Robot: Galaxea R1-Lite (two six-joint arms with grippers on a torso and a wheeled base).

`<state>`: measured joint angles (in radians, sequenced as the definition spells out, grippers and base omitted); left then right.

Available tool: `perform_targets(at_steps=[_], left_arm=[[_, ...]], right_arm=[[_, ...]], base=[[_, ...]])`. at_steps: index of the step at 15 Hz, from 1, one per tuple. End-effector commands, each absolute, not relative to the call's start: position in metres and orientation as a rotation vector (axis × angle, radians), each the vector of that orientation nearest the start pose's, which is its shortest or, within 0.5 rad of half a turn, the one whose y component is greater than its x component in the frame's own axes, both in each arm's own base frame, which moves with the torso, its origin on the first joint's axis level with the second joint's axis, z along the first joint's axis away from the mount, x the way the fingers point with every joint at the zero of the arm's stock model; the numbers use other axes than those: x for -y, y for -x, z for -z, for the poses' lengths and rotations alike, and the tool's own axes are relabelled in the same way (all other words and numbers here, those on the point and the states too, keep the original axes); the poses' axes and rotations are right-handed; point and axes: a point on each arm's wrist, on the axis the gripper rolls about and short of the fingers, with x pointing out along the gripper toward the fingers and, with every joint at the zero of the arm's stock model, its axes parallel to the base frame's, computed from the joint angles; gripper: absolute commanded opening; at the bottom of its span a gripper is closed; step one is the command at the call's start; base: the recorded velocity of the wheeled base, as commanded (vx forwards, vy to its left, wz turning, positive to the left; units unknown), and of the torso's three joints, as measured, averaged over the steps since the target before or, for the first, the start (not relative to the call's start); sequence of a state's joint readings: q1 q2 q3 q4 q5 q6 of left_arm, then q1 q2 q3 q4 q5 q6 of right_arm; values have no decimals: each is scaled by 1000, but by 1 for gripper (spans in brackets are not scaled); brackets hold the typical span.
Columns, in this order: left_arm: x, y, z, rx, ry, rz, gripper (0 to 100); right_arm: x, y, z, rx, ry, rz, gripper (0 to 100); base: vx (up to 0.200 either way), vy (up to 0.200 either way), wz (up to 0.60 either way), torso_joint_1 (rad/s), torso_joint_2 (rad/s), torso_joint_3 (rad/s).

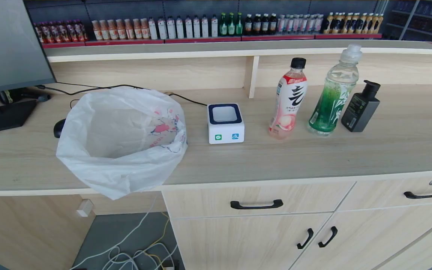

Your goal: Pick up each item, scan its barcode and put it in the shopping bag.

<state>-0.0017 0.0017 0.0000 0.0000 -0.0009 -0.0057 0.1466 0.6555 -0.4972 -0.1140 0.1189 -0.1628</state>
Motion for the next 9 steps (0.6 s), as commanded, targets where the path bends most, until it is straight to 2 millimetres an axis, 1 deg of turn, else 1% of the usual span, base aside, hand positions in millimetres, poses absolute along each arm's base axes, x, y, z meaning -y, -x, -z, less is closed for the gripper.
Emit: perform_targets(at_steps=[1, 3, 4, 5, 6, 7, 9], left_arm=[[0, 23, -76, -2, 6, 3, 100], [0, 23, -76, -2, 6, 3, 100], [0, 23, -76, -2, 6, 2, 100], [0, 23, -76, -2, 6, 3, 100], [0, 23, -76, -2, 5, 3, 100], [0, 23, -76, -2, 6, 3, 100], [0, 23, -76, -2, 6, 3, 100]], right_arm=[[-19, -81, -224, -107, 169, -327, 100], [-22, -93, -227, -112, 168, -334, 100], [-27, -112, -230, -112, 160, -345, 100], [-30, -125, -233, -97, 142, -345, 100], [-32, -134, -234, -84, 133, -344, 100], [-37, -155, -237, -64, 115, -345, 100], [-46, -187, -239, -33, 88, -348, 100]], base=[[0, 0, 0, 0, 0, 0], [0, 0, 0, 0, 0, 0], [0, 0, 0, 0, 0, 0], [0, 0, 0, 0, 0, 0], [0, 0, 0, 0, 0, 0], [0, 0, 0, 0, 0, 0], [0, 0, 0, 0, 0, 0]])
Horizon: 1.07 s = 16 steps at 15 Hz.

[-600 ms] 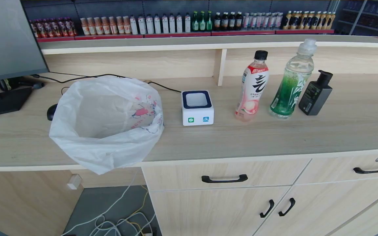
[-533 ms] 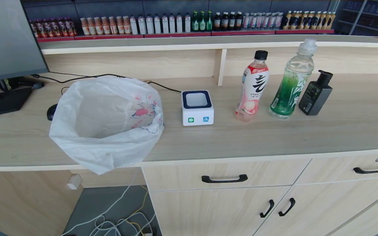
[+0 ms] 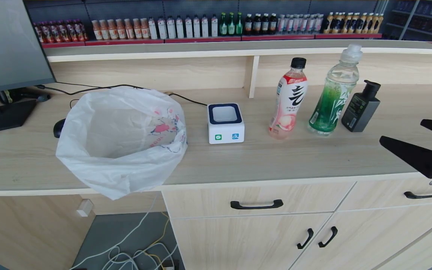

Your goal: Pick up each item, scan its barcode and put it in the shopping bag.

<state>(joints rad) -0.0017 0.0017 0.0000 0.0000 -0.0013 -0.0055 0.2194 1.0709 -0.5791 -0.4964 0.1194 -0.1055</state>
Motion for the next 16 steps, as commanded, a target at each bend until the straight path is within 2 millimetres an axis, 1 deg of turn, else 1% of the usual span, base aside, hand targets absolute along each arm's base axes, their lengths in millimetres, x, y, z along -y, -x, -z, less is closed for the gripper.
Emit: perform_targets(at_steps=[1, 2, 4, 6, 7, 8, 10, 11, 13, 16], left_arm=[[0, 23, -76, -2, 6, 3, 100], [0, 23, -76, -2, 6, 3, 100], [0, 23, -76, -2, 6, 3, 100], [0, 23, -76, -2, 6, 2, 100], [0, 23, -76, -2, 6, 3, 100], [0, 23, -76, -2, 6, 3, 100], [0, 23, -76, -2, 6, 3, 100], [0, 23, -76, -2, 6, 3, 100], [0, 23, -76, -2, 6, 3, 100], [0, 23, -76, -2, 6, 3, 100]], right_arm=[[-48, -198, -239, -20, 79, -348, 100], [-55, -218, -237, 12, 76, -353, 100], [-67, -238, -237, 37, 71, -382, 100], [-79, -253, -236, 27, 61, -403, 100], [-80, -260, -237, 28, 51, -374, 100], [-81, -265, -243, 49, 40, -323, 100], [-90, -271, -245, 50, 13, -309, 100], [-100, -275, -237, 17, -30, -307, 100], [-108, -281, -226, -9, -51, -282, 100], [-120, -309, -204, 71, -68, -269, 100]], base=[[0, 0, 0, 0, 0, 0], [0, 0, 0, 0, 0, 0], [0, 0, 0, 0, 0, 0], [0, 0, 0, 0, 0, 0], [0, 0, 0, 0, 0, 0], [0, 0, 0, 0, 0, 0], [0, 0, 0, 0, 0, 0], [0, 0, 0, 0, 0, 0], [0, 0, 0, 0, 0, 0], [0, 0, 0, 0, 0, 0]])
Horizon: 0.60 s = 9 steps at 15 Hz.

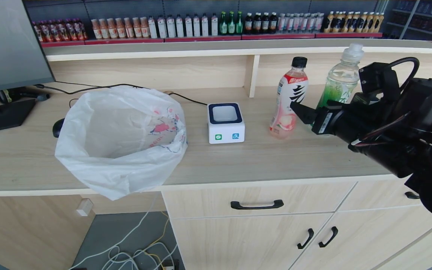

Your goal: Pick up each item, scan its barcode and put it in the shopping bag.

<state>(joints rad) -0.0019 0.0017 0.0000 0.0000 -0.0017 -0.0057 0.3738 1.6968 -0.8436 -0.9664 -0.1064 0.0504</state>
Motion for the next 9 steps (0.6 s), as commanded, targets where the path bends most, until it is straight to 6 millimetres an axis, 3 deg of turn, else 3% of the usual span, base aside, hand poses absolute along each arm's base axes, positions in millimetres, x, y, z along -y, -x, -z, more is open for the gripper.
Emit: perform_targets(at_steps=[1, 9], left_arm=[[0, 23, -76, -2, 6, 3, 100], [0, 23, -76, -2, 6, 3, 100]], right_arm=[[-121, -312, -201, 86, -72, -270, 100], [-133, -316, -187, 86, -54, -296, 100]], base=[[0, 0, 0, 0, 0, 0], [0, 0, 0, 0, 0, 0]])
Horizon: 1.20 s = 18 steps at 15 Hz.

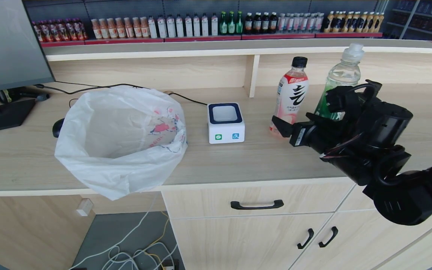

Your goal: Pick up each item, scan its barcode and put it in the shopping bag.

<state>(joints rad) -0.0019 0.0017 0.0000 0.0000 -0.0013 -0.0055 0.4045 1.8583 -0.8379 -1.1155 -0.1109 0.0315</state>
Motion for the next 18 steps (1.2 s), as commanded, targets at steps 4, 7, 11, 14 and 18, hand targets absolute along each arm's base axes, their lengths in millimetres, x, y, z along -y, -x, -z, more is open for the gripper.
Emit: perform_targets(at_steps=[4, 7, 11, 14, 18], left_arm=[[0, 23, -76, -2, 6, 3, 100], [0, 23, -76, -2, 6, 3, 100], [0, 23, -76, -2, 6, 3, 100], [0, 23, -76, -2, 5, 3, 100], [0, 23, -76, -2, 6, 3, 100]], right_arm=[[-134, -324, -179, 107, -30, -287, 100], [-142, -343, -179, 157, -38, -286, 100], [-149, -366, -186, 214, -43, -238, 100], [-150, -374, -188, 232, -47, -235, 100], [-145, -382, -191, 246, -47, -225, 100]], base=[[0, 0, 0, 0, 0, 0], [0, 0, 0, 0, 0, 0], [0, 0, 0, 0, 0, 0], [0, 0, 0, 0, 0, 0], [0, 0, 0, 0, 0, 0]])
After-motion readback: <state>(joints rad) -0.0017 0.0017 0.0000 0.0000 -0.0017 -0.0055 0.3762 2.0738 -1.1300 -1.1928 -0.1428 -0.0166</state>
